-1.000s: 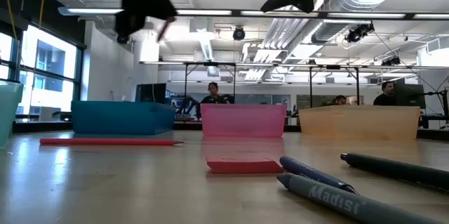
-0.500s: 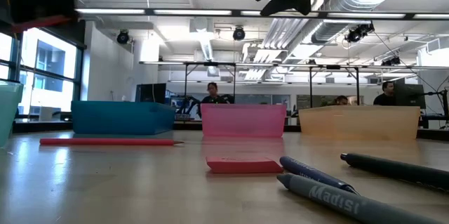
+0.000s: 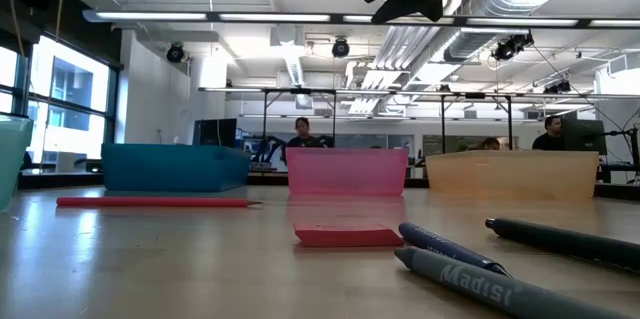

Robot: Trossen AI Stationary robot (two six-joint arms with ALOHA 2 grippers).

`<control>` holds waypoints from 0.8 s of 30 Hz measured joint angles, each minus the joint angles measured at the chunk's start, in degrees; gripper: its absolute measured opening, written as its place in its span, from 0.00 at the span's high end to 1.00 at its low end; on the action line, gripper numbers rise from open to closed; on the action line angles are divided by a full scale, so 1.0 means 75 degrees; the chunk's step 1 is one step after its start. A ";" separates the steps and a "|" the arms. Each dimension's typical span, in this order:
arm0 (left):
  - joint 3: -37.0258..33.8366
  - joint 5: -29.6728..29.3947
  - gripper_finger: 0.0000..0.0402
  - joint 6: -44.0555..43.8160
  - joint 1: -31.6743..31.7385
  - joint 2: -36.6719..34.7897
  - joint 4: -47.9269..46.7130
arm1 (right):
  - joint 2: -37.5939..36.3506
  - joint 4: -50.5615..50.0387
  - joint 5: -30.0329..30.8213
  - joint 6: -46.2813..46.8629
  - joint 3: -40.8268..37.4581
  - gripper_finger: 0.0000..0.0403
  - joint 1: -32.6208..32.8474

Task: Sort crayons/erasers/pens/pencils in bins
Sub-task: Put the red crayon into the green bin, then put the pink pencil into orange bin

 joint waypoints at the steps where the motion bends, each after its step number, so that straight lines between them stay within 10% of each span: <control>1: 0.0001 0.0085 0.95 -0.0080 -0.0060 0.0133 -0.0004 | 0.0000 -0.0002 0.0000 0.0002 0.0000 0.53 0.0000; 24: 0.0000 0.1139 0.65 -0.0327 -0.0313 0.1321 0.0673 | 0.0003 -0.0594 -0.0003 -0.0001 0.0000 0.53 0.0003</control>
